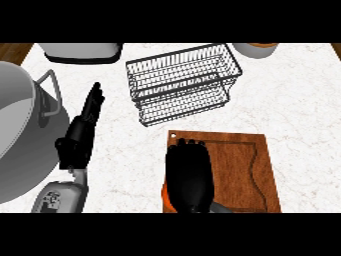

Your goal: Pick the cupcake from the cutting board and place it in the tiered basket

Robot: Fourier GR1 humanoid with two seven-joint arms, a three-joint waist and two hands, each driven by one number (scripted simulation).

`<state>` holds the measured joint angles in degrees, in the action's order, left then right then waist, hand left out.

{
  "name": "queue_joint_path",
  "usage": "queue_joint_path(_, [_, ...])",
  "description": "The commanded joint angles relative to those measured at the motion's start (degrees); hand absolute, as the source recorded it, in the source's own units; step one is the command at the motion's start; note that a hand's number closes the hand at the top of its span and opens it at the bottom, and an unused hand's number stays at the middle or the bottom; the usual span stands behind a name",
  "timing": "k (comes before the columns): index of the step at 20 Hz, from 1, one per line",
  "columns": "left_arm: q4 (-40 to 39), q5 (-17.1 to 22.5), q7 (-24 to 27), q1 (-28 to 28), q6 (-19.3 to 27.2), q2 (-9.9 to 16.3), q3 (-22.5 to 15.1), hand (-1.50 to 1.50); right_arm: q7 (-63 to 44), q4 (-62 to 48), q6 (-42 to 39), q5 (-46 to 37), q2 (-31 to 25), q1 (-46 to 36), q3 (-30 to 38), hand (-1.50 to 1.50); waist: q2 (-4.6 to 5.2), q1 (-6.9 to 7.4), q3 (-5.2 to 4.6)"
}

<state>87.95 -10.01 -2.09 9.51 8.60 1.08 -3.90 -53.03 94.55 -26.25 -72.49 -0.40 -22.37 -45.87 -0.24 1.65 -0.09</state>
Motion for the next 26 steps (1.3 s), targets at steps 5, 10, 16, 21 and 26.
queue_joint_path(5, [2.02,-0.13,-2.46,-0.69,-0.02,-0.14,-0.5,0.0,-19.02,14.5,-9.51,9.07,0.36,-15.28,1.17,1.5,-0.47,-0.41,-0.06])
queue_joint_path(10, [0.57,-0.34,-1.44,-1.08,1.62,-1.03,-1.88,0.0,-22.19,12.44,-11.01,14.87,0.34,-24.74,7.57,1.5,-0.43,-0.52,-0.14])
queue_joint_path(16, [1.01,1.32,-0.62,-0.29,-0.78,0.58,0.15,0.0,-23.2,9.09,-2.93,25.11,0.34,-32.58,18.14,1.5,-0.17,0.13,-0.08])
queue_joint_path(21, [-0.18,0.11,-0.94,0.81,0.54,0.4,0.45,0.0,-23.31,-0.76,0.1,28.69,0.35,-42.22,20.97,1.5,0.13,-0.14,-0.05])
queue_joint_path(26, [-1.19,-0.12,0.1,1.36,0.84,-0.47,-0.17,0.0,-19.79,-10.54,5.54,25.82,0.36,-46.08,22.7,1.5,0.35,-0.53,-0.02])
